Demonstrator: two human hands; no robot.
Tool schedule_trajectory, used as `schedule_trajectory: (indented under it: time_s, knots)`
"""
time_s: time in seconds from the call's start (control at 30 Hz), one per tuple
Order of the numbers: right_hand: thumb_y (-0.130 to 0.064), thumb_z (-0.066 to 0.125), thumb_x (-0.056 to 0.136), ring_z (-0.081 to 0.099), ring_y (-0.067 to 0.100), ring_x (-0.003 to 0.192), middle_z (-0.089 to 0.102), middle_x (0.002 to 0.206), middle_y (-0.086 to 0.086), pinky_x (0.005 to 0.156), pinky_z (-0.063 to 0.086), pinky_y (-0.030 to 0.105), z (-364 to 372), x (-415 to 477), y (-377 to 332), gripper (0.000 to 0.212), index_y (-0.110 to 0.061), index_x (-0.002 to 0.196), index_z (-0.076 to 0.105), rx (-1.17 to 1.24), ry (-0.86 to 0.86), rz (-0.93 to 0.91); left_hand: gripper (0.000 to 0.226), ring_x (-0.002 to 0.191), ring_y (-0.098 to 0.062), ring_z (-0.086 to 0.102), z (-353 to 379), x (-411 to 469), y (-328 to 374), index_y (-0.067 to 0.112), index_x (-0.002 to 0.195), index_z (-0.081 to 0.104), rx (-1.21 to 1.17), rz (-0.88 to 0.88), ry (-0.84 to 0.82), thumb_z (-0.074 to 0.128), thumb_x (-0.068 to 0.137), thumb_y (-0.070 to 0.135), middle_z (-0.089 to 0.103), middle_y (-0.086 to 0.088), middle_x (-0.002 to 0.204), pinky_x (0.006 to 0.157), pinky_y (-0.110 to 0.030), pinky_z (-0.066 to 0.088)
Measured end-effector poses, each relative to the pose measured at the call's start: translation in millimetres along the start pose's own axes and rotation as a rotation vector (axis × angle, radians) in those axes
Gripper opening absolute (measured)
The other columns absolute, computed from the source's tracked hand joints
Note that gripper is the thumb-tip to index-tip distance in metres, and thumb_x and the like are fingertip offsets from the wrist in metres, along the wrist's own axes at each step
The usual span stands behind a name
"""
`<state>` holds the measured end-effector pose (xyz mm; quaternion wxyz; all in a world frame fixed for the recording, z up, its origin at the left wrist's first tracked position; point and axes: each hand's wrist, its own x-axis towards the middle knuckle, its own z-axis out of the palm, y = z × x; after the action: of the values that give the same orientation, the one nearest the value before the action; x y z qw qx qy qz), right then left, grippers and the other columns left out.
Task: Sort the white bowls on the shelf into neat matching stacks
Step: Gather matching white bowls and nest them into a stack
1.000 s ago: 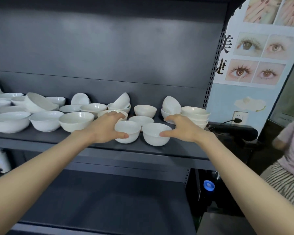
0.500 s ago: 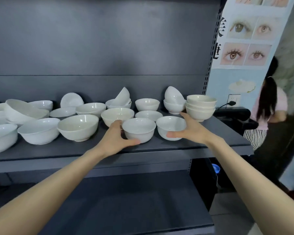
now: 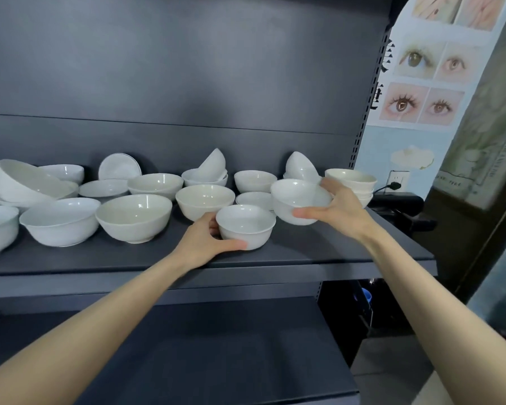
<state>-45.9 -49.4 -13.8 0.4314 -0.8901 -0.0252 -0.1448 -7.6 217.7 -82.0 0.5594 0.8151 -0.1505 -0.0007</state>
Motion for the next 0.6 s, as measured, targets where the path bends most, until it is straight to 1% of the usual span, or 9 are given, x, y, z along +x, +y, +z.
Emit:
schedule_trajectory:
  time_s: [0.1,0.13,0.2,0.23,0.27,0.37,0.43,0.53,0.6]
  knots:
    - [-0.045,0.088,0.058,0.043,0.013,0.131,0.043,0.144,-0.006,0.107,0.037,0.031,6,3,-19,0.109,-0.015,0.147,0.032,0.059,-0.029,-0.013,0.089,0.106,-0.007,0.063,0,1,-2,0.03,0.118,0.052,-0.054,0.012,-0.006,0.087,0.037,0.049,0.064,0.012,0.117,0.098,-0.032,0.05]
    - [-0.039,0.086,0.063,0.043,0.01,0.129,0.042,0.144,-0.007,0.103,0.036,0.025,10,6,-20,0.103,-0.016,0.147,0.031,0.061,-0.056,-0.014,0.087,0.105,-0.006,0.063,1,1,-3,0.031,0.117,0.052,-0.065,0.013,-0.007,0.088,0.039,0.047,0.064,0.012,0.117,0.097,-0.031,0.05]
    - [-0.031,0.084,0.069,0.048,-0.001,0.113,0.046,0.134,-0.01,0.088,0.036,0.01,22,7,-26,0.084,-0.023,0.14,0.039,0.082,-0.118,-0.03,0.08,0.105,-0.005,0.063,1,0,-4,0.032,0.117,0.053,-0.083,0.025,-0.01,0.091,0.047,0.037,0.065,0.013,0.115,0.096,-0.028,0.05]
    - [-0.028,0.083,0.071,0.049,-0.004,0.106,0.047,0.129,-0.012,0.081,0.037,0.005,28,7,-30,0.077,-0.025,0.136,0.042,0.094,-0.14,-0.043,0.075,0.105,-0.005,0.063,2,0,-4,0.031,0.118,0.052,-0.091,0.034,-0.011,0.092,0.054,0.029,0.065,0.014,0.115,0.095,-0.026,0.05]
    - [-0.028,0.083,0.071,0.047,-0.003,0.108,0.046,0.129,-0.013,0.081,0.037,0.006,32,9,-31,0.079,-0.023,0.138,0.041,0.112,-0.147,-0.053,0.071,0.105,-0.004,0.063,3,0,-4,0.031,0.118,0.052,-0.105,0.045,-0.01,0.09,0.059,0.022,0.064,0.014,0.114,0.093,-0.024,0.05]
    - [-0.032,0.084,0.068,0.042,0.006,0.126,0.041,0.144,-0.01,0.094,0.037,0.02,41,12,-40,0.093,-0.013,0.145,0.036,0.136,-0.179,-0.053,0.063,0.102,-0.002,0.063,4,0,-3,0.034,0.112,0.052,-0.128,0.065,-0.008,0.087,0.064,0.013,0.064,0.018,0.109,0.09,-0.02,0.05]
    - [-0.03,0.084,0.07,0.042,0.006,0.124,0.041,0.145,-0.009,0.091,0.037,0.02,45,14,-42,0.09,-0.013,0.145,0.036,0.148,-0.207,-0.058,0.06,0.102,-0.001,0.063,4,1,-3,0.035,0.108,0.054,-0.137,0.072,-0.01,0.087,0.064,0.012,0.064,0.019,0.109,0.087,-0.019,0.051]
    - [-0.029,0.083,0.07,0.04,0.004,0.121,0.039,0.148,-0.006,0.091,0.035,0.019,50,13,-41,0.091,-0.012,0.145,0.035,0.132,-0.24,-0.075,0.065,0.104,-0.002,0.063,3,1,-5,0.025,0.119,0.055,-0.148,0.069,-0.012,0.087,0.064,0.013,0.064,0.016,0.113,0.085,-0.016,0.051]
    - [-0.026,0.083,0.072,0.046,0.009,0.122,0.046,0.144,-0.002,0.089,0.039,0.017,52,10,-40,0.083,-0.01,0.141,0.041,0.126,-0.243,-0.073,0.068,0.105,-0.003,0.063,2,1,-7,0.022,0.123,0.054,-0.148,0.071,-0.016,0.087,0.064,0.013,0.065,0.013,0.116,0.088,-0.017,0.051]
